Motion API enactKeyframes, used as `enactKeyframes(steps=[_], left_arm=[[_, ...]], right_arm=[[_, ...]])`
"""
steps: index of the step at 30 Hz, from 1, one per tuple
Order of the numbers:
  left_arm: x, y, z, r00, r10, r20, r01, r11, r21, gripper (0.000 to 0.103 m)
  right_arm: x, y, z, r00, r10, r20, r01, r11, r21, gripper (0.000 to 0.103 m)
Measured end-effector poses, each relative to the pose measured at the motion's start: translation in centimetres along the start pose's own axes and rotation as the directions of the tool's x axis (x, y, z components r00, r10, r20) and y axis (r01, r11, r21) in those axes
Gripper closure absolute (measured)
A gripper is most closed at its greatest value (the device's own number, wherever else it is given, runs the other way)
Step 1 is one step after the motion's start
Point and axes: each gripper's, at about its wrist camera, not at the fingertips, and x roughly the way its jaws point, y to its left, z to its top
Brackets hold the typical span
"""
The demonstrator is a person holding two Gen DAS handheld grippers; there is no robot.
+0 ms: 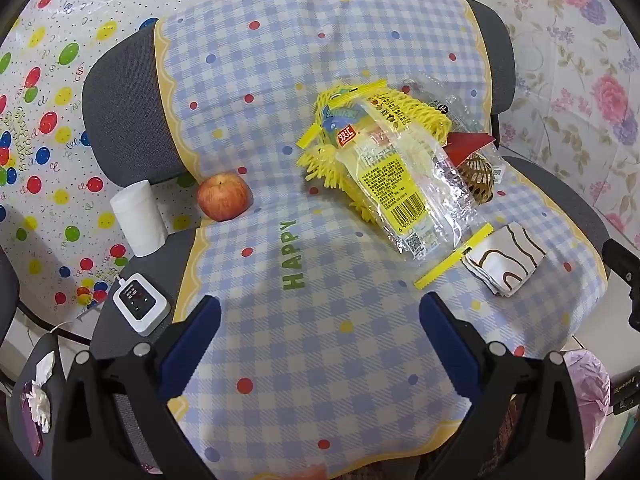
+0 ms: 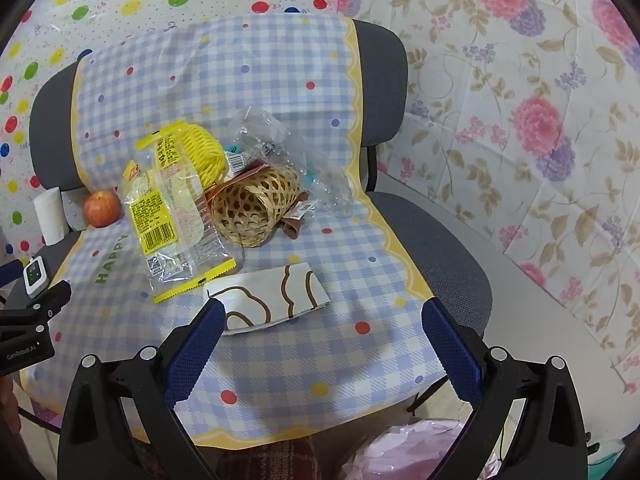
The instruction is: Collect trash
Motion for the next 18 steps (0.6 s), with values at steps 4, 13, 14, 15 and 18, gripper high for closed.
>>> enactKeyframes(steps=[4,13,14,15,18], left_arm=[[0.01,-0.02,-0.01,1.0,0.0,-0.002,0.0,1.0,0.0,0.006],[0.07,0.27,0.03,1.0,-0.008,-0.011,0.008,1.0,-0.016,0.006],[0.04,0.27,0.04,1.0,-0.008,-0.01,0.007,1.0,-0.016,0.006],[0.0,0.27,0.05,1.0,-0.008,-0.01,0.008,1.0,-0.015,0.006],[0.08,0.41,0.18,1.0,-0.005,-0.01,0.005,1.0,-0.016,0.006]], right_arm=[[0.06,0.06,0.1,1.0,0.001,0.0,-0.001,1.0,0.001,0.006],[-0.01,0.14,0.28,1.0,0.003,0.0,-0.003,1.0,0.004,0.006],[0.23,0.12,0.33,1.0,0.002,-0.002,-0.002,1.0,0.005,0.006],[0.21,0.16,0.35,1.0,0.0,-0.002,0.0,1.0,0.005,0.006],[0.16,0.23,0.4,1.0,0.0,-0.001,0.0,1.0,0.002,0.006]])
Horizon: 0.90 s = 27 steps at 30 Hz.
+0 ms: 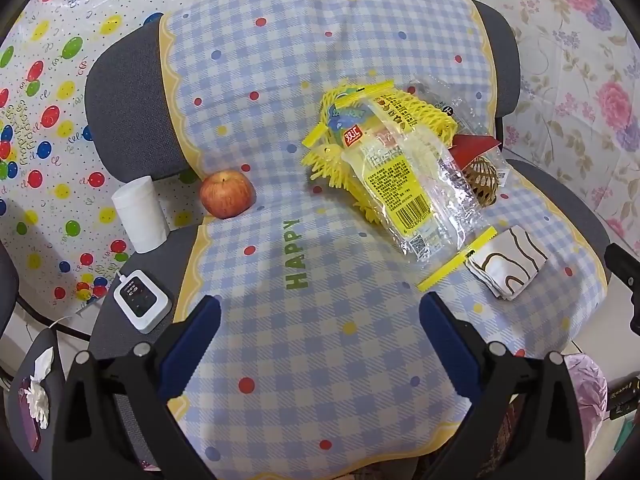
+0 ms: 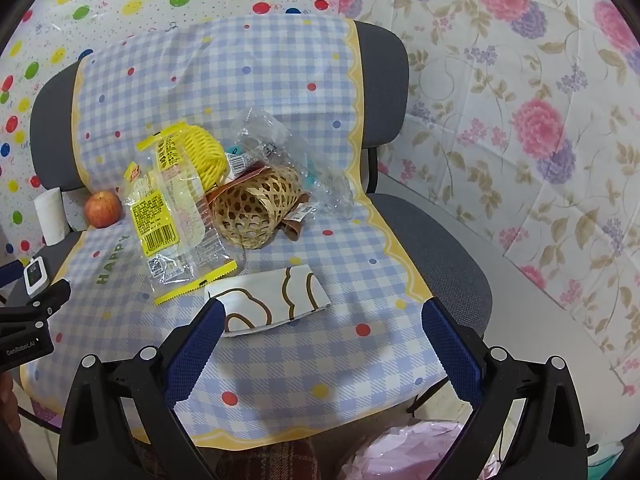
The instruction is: Collect trash
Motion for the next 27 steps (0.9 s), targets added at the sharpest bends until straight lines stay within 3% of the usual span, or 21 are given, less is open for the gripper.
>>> enactKeyframes(steps=[27], left_arm=[[-0.3,1.5,1.0,1.0,0.0,0.003,0.0,1.0,-0.005,0.006]], right_arm=[[0.5,0.3,0.2,1.0,-0.029,0.005,0.029,0.999,0.029,0.006]])
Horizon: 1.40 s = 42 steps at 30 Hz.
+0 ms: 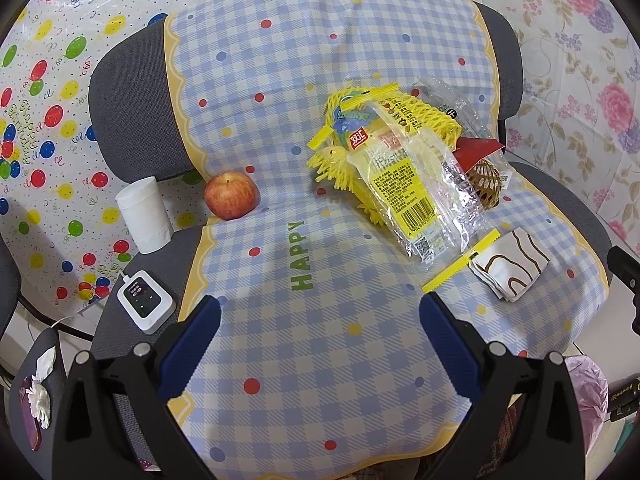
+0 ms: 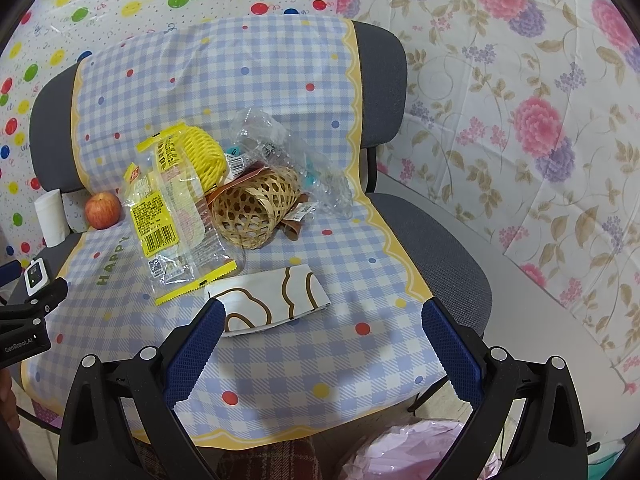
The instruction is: Collect trash
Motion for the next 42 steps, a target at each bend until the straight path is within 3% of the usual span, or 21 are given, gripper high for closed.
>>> enactKeyframes(steps=[42], left_arm=[[-0.3,-0.4,-0.2,1.0,0.009,0.009,-0.009,1.0,-0.001,0.006]], right_arm=[[-0.1,0.0,0.2,1.0,-0.007,0.004,0.007,1.0,0.008,0.006]])
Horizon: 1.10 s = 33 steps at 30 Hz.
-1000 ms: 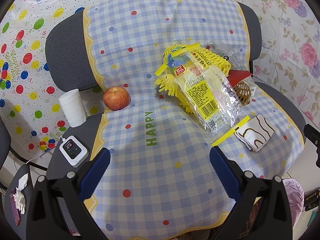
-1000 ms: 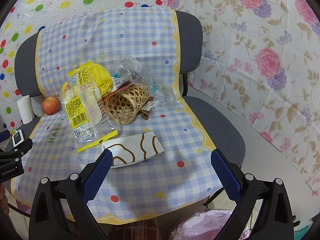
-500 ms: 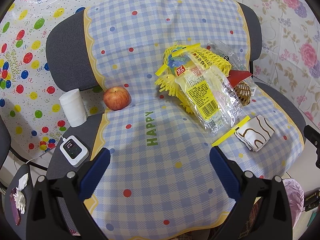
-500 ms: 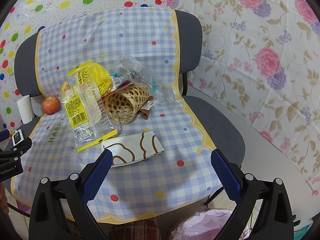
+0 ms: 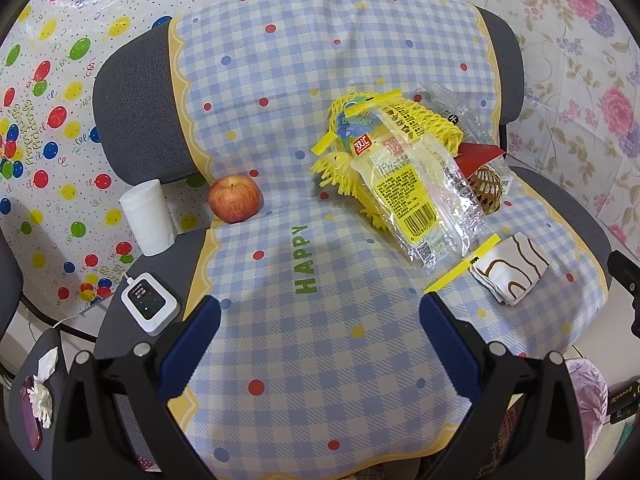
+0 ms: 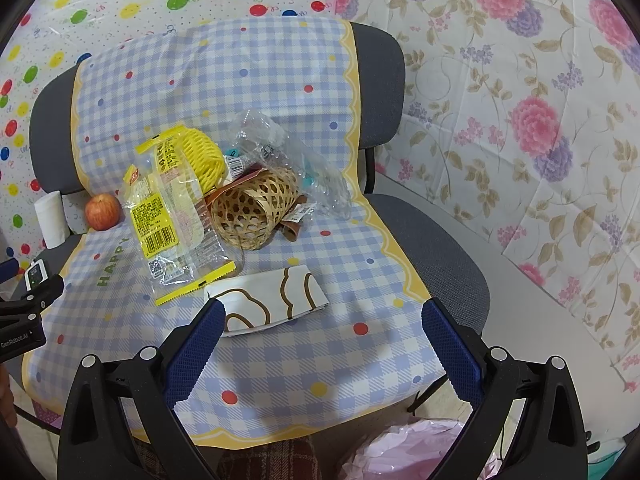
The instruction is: Collect trash
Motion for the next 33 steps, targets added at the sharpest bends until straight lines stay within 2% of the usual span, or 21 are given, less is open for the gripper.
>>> enactKeyframes(steps=[8,13,16,22,27,33], left_arm=[[0.6,-0.1,0.2,1.0,-0.018,0.003,0.018,1.0,-0.005,0.006],[1.9,-0.5,0.6,0.999,-0.05,-0.004,0.05,0.999,-0.004,0.006],[3.0,-1.1,1.0,1.0,-0.022,-0.004,0.022,1.0,0.001,0.006],[5.8,-2.5,2.4,0.996,-0.094,0.005,0.094,0.995,0.015,0.006],[8.5,-4.7,3.5,0.993,-0.117,0.008,0.116,0.99,0.078,0.006],[12.0,-6.4,5.0,0.976,-0.216,-0.032,0.217,0.973,0.077,0.006]], right_arm=[[0.3,-0.1,0.2,1.0,0.007,0.0,-0.007,1.0,0.005,0.006],[1.5,-0.7,0.9,0.999,0.042,0.029,-0.043,0.998,0.037,0.006],[2.0,-1.1,1.3,0.998,0.035,0.049,-0.036,0.999,0.029,0.006],[3.4,-1.8,1.8,0.997,0.031,0.073,-0.031,1.0,0.002,0.006],[5.6,-2.1,1.7,0.998,0.046,0.034,-0.045,0.999,-0.017,0.006],[8.0,-2.1,1.5,0.999,0.045,-0.014,-0.045,0.999,-0.023,0.006]])
